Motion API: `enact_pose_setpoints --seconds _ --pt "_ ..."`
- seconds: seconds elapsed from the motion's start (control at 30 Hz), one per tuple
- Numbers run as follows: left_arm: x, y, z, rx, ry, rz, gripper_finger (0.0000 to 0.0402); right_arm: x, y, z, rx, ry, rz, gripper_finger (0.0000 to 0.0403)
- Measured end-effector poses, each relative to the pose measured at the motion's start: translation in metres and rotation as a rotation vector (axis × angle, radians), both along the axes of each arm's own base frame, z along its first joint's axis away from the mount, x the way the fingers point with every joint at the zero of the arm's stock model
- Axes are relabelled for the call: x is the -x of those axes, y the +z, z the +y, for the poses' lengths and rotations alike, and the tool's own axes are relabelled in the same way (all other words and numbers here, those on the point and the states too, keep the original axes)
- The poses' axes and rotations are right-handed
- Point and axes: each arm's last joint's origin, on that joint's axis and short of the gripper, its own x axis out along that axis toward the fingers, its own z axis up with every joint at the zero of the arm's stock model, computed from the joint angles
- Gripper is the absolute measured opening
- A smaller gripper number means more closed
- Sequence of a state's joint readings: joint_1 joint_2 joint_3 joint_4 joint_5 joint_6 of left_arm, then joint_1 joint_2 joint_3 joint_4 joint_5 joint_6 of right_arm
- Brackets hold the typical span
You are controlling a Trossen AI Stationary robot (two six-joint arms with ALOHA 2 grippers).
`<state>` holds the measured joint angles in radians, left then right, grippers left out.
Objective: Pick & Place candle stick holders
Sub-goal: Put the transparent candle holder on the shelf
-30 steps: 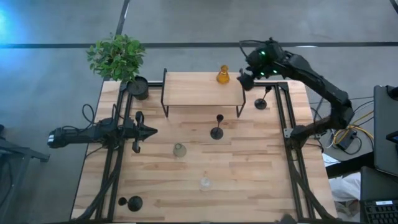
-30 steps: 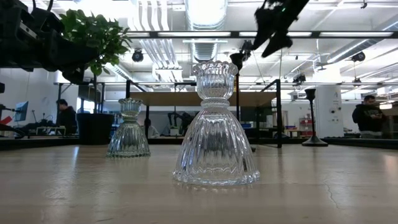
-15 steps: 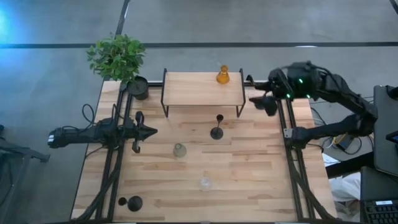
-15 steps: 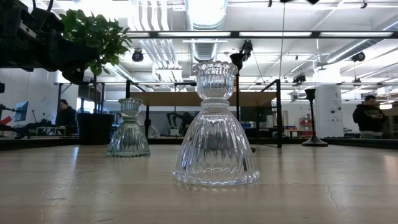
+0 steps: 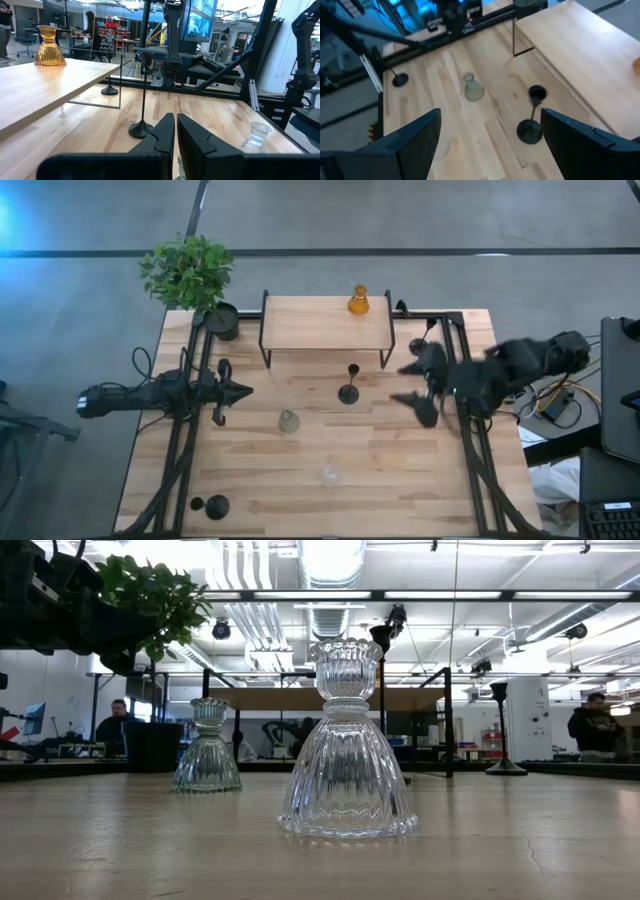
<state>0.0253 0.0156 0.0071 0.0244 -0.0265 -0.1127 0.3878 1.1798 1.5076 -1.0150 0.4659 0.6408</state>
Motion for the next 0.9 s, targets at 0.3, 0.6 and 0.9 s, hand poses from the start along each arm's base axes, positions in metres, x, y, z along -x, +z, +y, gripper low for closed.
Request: enact_pose_setpoints --seconds 0.3,0.6,0.9 --pt "0.000 0.000 0.000 0.000 0.000 0.000 0.0026 -0.030 -0.056 0.076 0.010 -0.021 0.128 0.0328" --pt "0.000 0.000 0.000 0.000 0.000 0.000 0.0026 -0.049 -0.132 0.136 0.067 -0.034 0.306 0.0329" --pt "0.000 0.000 0.000 0.000 0.000 0.000 0.0026 -0.073 -0.197 0.161 0.188 -0.044 0.425 0.0327"
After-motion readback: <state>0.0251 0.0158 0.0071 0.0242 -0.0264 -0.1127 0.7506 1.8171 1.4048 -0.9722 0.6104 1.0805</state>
